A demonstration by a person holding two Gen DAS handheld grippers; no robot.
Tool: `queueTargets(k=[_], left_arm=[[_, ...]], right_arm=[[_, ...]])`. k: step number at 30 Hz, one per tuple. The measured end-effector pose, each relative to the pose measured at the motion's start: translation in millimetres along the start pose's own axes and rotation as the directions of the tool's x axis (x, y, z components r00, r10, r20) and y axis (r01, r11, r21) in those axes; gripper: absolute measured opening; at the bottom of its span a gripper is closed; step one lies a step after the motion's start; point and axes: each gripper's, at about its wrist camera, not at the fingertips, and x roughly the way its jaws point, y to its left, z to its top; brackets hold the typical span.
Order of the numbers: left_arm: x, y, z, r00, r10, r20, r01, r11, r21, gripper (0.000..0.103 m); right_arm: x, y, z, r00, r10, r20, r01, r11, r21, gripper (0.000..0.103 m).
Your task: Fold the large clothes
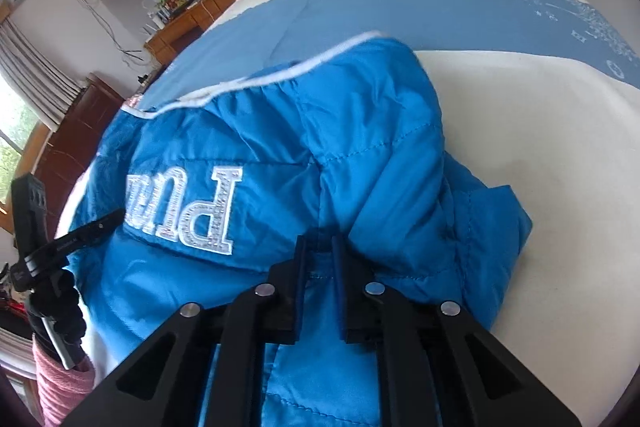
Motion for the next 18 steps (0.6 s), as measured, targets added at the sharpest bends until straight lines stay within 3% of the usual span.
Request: queueTargets(k=[1, 2, 4, 5, 6, 9, 14, 18], left_arm=[[-8.7, -1.9, -1.6, 1.000, 0.005, 0.002, -0.005, 1.000, 0.007, 0.005], [-18.6, -3.2, -3.3, 1.000, 0.007, 0.019, -0.007, 1.000, 0.018, 0.012], [-45.0, -2.7, -7.5, 0.996, 0.039, 0.084, -0.043, 0.998, 0.047, 0.036], [-57.3, 2.1, -8.6, 0.991, 0.070, 0.114, -0.076, 0.996, 0.049, 0.051], [-69.2, 9.2, -9.3, 0.983, 0.106, 0.147, -0.114, 0.992, 0.047, 0.056], [-85.4, 39.1, -8.5, 0.970, 0.188, 0.155, -0.195, 0.980, 0.028, 0.065], [-76.1, 69.5, -5.7, 0.986, 0.142, 0.090, -0.143, 0.990, 0.006, 0.071], [-60.2, 78.8, -3.8, 0.991, 0.119, 0.059, -0.120, 0.993, 0.015, 0.074]], right_arm=[[-7.9, -1.7, -1.0, 1.000, 0.020, 0.011, -0.019, 1.000, -0.002, 0.015], [-21.9, -4.7, -3.6, 0.999, 0.031, 0.040, -0.031, 0.999, -0.011, 0.018], [-40.4, -12.2, -6.8, 0.997, 0.007, 0.083, -0.006, 1.000, -0.013, 0.040], [-52.9, -23.2, -8.2, 0.995, 0.006, 0.099, -0.007, 1.000, 0.007, 0.040], [-58.2, -31.1, -8.3, 0.995, 0.022, 0.092, -0.024, 0.999, 0.023, 0.042], [-61.5, -51.0, -9.3, 0.998, 0.040, 0.044, -0.042, 0.997, 0.062, 0.062], [-45.0, -69.0, -13.1, 0.988, 0.152, -0.028, -0.147, 0.979, 0.138, 0.069], [-27.0, -69.3, -15.5, 0.983, 0.173, -0.065, -0.161, 0.974, 0.161, 0.071]])
